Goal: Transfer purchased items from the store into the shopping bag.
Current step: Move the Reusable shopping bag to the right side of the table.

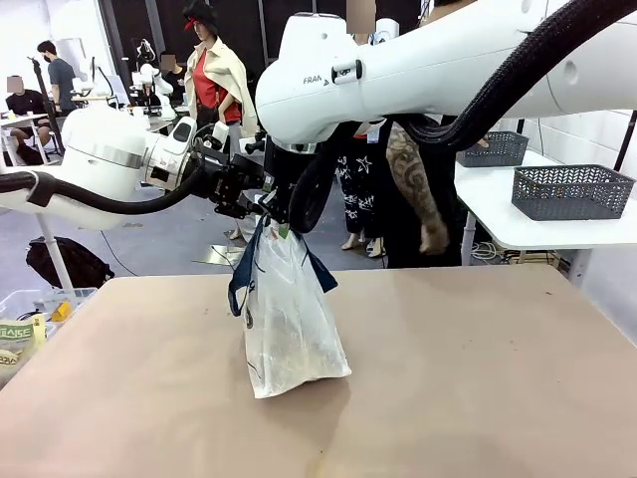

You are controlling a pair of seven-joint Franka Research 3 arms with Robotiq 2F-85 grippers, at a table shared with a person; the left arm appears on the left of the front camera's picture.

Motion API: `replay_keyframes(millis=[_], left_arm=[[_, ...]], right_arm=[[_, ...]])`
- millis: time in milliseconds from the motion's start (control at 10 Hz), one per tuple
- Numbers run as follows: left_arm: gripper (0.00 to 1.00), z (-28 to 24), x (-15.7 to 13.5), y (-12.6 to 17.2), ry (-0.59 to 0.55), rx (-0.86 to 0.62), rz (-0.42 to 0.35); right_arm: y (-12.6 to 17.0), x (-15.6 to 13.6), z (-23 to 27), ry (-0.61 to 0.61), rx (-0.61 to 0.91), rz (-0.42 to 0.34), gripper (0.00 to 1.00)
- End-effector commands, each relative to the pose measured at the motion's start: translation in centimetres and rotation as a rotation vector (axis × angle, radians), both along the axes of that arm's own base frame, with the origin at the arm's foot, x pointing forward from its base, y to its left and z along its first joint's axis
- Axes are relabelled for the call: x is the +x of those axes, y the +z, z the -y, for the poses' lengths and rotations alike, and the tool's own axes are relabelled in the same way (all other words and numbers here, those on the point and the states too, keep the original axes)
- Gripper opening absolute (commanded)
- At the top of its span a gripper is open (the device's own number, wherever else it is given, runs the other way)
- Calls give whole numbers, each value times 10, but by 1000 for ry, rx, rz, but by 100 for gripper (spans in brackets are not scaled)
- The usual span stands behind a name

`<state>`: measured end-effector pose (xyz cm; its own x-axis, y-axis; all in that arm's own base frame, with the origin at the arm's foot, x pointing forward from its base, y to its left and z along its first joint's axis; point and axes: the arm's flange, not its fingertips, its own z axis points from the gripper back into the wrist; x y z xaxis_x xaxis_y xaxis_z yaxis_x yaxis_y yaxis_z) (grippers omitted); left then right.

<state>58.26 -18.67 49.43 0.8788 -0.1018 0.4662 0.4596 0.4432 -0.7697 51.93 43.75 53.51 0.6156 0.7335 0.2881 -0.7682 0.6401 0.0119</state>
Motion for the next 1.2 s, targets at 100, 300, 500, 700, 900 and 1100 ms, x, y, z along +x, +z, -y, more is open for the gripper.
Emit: replay_keyframes(millis=[100, 300, 500, 700, 900, 1100], left_arm=[[72, -2, 12, -1, 16, -40, -70], [72, -2, 21, -1, 39, -41, -114], [72, 0, 26, 0, 12, -57, -132], [72, 3, 30, 2, 1, -58, -134], [45, 9, 33, 0, 11, -2, -165], [6, 10, 35, -1, 27, 18, -188]], right_arm=[[-3, -6, 7, 110, 38, 41, 0], [-5, -7, 7, 191, 12, 64, 0], [-7, -9, 7, 222, 10, 63, 0], [-8, -8, 6, 249, 8, 59, 0], [-9, -9, 5, 269, 3, 60, 0], [-10, -10, 5, 266, -8, 65, 0]])
